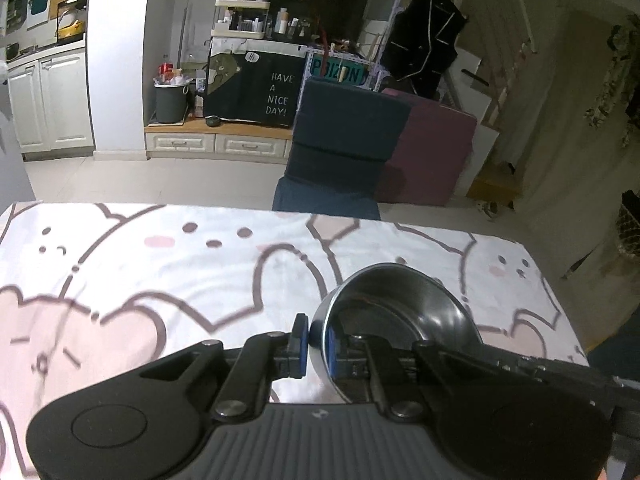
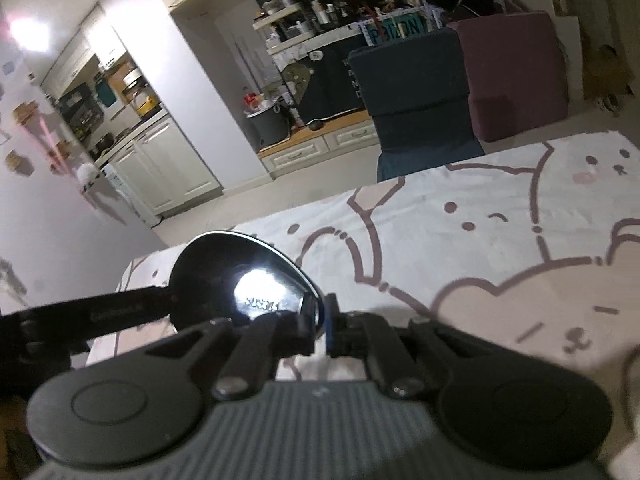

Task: Organize plates and bowls
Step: 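Lift the oval steel bowl with both grippers, then carry the oval steel bowl over the steel tray and lower it inside with both grippers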

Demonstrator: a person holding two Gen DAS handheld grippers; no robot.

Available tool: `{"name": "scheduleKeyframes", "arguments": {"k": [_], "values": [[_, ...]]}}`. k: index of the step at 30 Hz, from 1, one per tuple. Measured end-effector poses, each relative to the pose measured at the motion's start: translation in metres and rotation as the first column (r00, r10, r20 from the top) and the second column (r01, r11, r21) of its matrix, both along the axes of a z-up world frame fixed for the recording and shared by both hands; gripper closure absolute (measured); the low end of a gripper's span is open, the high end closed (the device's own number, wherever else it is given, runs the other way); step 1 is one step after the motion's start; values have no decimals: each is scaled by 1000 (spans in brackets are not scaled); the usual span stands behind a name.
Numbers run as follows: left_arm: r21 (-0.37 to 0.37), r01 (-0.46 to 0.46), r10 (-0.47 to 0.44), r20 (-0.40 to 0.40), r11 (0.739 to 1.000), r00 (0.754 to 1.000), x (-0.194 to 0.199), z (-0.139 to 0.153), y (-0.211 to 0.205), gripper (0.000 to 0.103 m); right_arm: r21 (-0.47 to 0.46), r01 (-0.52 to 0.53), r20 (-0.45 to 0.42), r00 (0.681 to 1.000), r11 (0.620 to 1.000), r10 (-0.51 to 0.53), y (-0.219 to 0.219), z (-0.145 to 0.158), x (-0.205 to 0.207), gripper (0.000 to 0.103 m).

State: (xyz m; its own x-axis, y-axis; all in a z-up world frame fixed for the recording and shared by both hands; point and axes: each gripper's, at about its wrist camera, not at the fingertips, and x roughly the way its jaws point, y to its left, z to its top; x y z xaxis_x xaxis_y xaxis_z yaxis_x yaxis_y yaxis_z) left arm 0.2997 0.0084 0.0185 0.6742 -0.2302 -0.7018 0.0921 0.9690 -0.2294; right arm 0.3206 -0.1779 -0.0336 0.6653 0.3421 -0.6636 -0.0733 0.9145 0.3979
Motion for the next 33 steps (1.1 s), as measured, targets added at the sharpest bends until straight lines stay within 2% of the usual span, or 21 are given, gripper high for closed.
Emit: {"name": "scheduleKeyframes", "arguments": {"k": [8,16,24,33], "values": [[-78,-30,30,-3,996,1000,-63,6,-17,92,-23,-64,2,998,998,64,-24,15,-53,98],[-104,-3,3,0,995,1000,-112,3,-52,92,-65,-111,-4,994,992,111,-58,19,-101,98],[-172,15,-27,-69,985,997,-131,-32,-91,90,-83,-89,-35,996,993,87,-99,7,-131,97],[-164,60,-83,-140,985,987,-129,-73,-128,90,-86,-56,-113,993,995,46,-143,-33,-150,97]]}}
